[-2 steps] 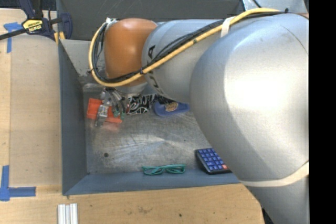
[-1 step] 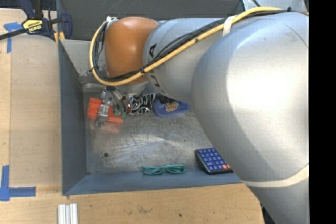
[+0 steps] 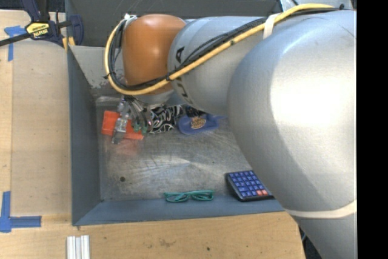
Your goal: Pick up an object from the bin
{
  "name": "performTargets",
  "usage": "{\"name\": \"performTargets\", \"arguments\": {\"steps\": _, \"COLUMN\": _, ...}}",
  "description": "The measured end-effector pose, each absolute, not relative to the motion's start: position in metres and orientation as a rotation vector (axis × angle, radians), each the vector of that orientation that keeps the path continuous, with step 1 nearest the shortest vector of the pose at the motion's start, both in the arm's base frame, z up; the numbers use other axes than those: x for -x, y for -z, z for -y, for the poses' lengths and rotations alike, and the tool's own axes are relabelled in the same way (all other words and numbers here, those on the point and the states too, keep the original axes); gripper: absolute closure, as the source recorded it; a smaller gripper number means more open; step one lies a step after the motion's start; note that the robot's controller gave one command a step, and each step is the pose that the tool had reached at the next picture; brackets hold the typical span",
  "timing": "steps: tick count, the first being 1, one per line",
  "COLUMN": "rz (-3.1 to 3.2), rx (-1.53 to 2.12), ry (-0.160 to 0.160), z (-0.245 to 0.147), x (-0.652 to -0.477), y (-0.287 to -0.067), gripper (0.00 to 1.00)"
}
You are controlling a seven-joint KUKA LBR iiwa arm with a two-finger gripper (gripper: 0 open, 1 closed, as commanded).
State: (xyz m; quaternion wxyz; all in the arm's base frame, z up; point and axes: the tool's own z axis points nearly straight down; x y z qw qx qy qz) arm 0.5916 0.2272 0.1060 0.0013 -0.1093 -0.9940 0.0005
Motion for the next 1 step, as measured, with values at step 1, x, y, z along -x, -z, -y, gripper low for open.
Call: {"name": "performTargets", "arguments": {"steps": 1, "rz": 3.126, "rx": 0.344, "ry": 0.003, "z": -0.2276, "x": -0.5933, "y": -0.1185, "gripper": 1.00}}
